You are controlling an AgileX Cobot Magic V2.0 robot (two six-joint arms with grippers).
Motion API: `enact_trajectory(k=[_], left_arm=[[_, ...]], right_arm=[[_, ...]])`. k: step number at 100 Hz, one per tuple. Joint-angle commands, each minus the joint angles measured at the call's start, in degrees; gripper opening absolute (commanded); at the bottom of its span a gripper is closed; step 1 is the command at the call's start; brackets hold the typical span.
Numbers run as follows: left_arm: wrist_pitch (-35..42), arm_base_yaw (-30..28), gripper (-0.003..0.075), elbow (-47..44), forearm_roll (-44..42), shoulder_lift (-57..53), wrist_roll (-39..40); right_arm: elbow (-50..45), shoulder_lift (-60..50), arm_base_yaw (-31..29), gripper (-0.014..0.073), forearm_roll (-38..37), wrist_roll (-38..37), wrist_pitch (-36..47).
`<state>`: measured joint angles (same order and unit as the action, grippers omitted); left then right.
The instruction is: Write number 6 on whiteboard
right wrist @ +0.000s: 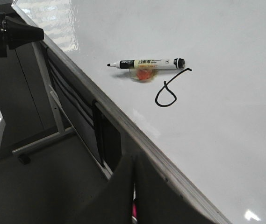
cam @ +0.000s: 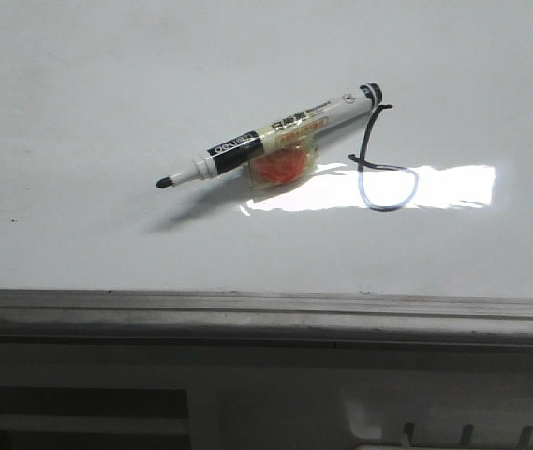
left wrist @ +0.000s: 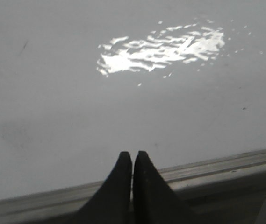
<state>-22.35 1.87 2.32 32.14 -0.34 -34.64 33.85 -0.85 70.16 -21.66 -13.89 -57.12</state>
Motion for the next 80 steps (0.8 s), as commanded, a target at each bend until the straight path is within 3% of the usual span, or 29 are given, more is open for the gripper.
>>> enact_trajectory(k=[1, 15, 26, 38, 80], left_arm=[[3.88, -0.18, -0.0019, 0.28, -2.30, -1.72, 6.50], [5.58, 0.43, -0.0019, -2.52, -16.52, -1.72, 31.07], [7.10, 0.43, -0.0019, -4.79, -25.83, -1.72, 45.08], [5.25, 0.43, -0.0019, -5.13, -36.48, -1.72, 45.62], [5.36, 0.43, -0.0019, -5.13, -35.88, -1.72, 45.62]], right_arm=[[1.07, -0.05, -0.22, -0.0054, -1.34, -0.09, 3.79], [1.07, -0.05, -0.22, -0.0054, -1.34, -0.09, 3.79], [1.07, -0.05, -0.22, -0.0054, -1.34, -0.09, 3.79], [1.07, -0.05, -0.22, -0.0054, -1.34, -0.09, 3.79], [1.07, -0.05, -0.22, -0.0054, -1.34, -0.09, 3.79]])
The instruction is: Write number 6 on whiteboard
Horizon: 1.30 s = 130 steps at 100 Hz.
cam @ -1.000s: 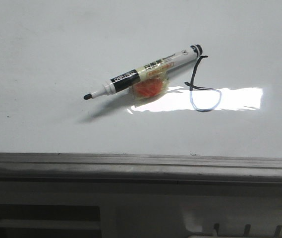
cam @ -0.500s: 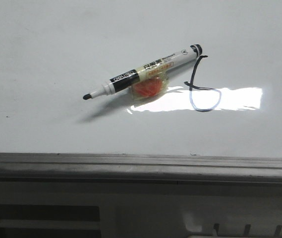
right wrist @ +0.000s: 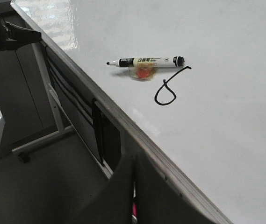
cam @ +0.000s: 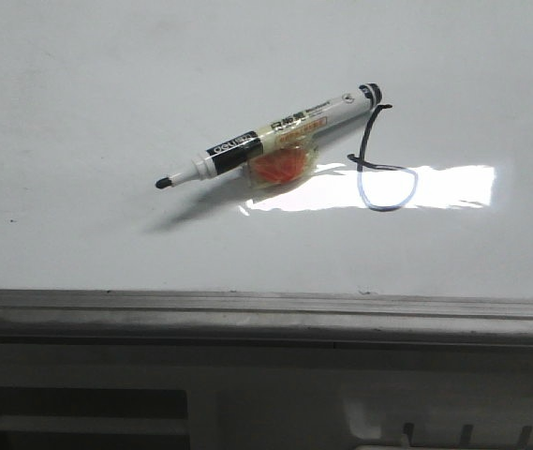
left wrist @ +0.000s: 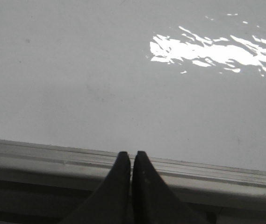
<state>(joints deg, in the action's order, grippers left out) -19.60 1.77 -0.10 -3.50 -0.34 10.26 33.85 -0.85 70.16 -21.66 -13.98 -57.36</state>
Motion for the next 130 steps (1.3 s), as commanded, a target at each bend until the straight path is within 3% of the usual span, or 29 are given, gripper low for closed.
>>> enact_trajectory(k=[1, 40, 53, 59, 74, 86, 97, 103, 115, 122, 130], left_arm=[[2.61, 0.53, -0.0019, -2.70, -0.24, -1.72, 0.72], [2.61, 0.53, -0.0019, -2.70, -0.24, -1.72, 0.72], [2.61, 0.53, -0.0019, -2.70, -0.24, -1.72, 0.72], [2.61, 0.53, -0.0019, -2.70, -0.24, -1.72, 0.72], [2.61, 0.53, -0.0019, -2.70, -0.24, -1.72, 0.72], [2.61, 0.53, -0.0019, -2.70, -0.24, -1.72, 0.72], [2.61, 0.53, -0.0019, -2.70, -0.24, -1.72, 0.72], [2.61, 0.53, -0.0019, -2.70, -0.24, -1.72, 0.72], [2.61, 0.53, -0.0019, -2.70, -0.24, -1.72, 0.72], [2.61, 0.53, -0.0019, -2.70, -0.24, -1.72, 0.72], [2.61, 0.53, -0.0019, -2.70, -0.24, -1.72, 0.72]], right_arm=[[1.07, -0.05, -0.22, -0.0054, -1.34, 0.00, 4.02], [0.87, -0.05, -0.35, -0.0054, -1.46, 0.00, 4.02], [-2.98, -0.05, -3.69, -0.0054, -7.76, 0.00, 3.29], [-5.88, -0.05, -7.34, -0.0054, -7.76, 0.00, 7.76], [-13.71, -0.05, -20.21, -0.0054, -8.99, 0.00, 28.89], [-19.94, 0.18, -32.47, -0.0054, 0.70, 0.34, 41.88], [-26.13, 0.54, -45.00, -0.0054, 14.93, 0.78, 44.70], [-29.11, 0.65, -50.76, -0.0054, 18.44, 0.78, 45.58], [-34.31, 0.54, -59.80, -0.0054, 17.69, 0.78, 48.27], [-36.35, 0.11, -62.45, -0.0054, 17.07, 0.78, 50.14], [-36.13, -0.85, -63.89, -0.0054, 15.86, 1.25, 46.88]])
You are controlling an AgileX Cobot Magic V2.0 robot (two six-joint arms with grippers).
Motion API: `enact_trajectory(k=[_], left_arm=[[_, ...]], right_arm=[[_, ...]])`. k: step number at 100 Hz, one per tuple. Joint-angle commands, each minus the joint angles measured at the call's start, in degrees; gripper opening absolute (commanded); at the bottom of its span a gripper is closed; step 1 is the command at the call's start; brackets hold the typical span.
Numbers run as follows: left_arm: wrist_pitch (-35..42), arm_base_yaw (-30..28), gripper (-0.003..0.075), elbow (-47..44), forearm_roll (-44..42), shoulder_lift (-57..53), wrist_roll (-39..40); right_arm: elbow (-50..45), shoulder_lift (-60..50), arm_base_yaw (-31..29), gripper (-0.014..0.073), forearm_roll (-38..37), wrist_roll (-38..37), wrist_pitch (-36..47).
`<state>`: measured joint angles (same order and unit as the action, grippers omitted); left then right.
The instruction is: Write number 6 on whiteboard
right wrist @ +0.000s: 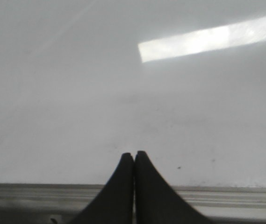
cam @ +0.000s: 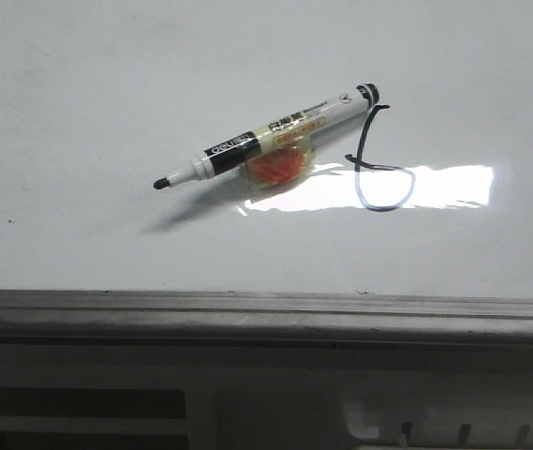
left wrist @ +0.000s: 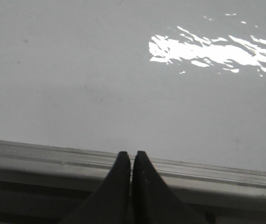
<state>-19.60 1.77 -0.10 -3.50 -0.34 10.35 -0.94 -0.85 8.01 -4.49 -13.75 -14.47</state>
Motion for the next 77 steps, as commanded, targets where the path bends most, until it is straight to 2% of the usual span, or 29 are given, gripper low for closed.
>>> enact_trajectory(k=[1, 19, 77], left_arm=[[2.61, 0.53, -0.0019, -2.70, -0.24, -1.72, 0.63], [2.61, 0.53, -0.0019, -2.70, -0.24, -1.72, 0.63], [2.61, 0.53, -0.0019, -2.70, -0.24, -1.72, 0.63]], right_arm=[[-1.34, -0.85, -1.73, -0.0054, -1.51, 1.01, 3.72], [-1.34, -0.85, -1.73, -0.0054, -2.86, 1.08, -3.52], [-1.34, -0.85, -1.73, -0.0054, -2.67, 1.30, -2.84]])
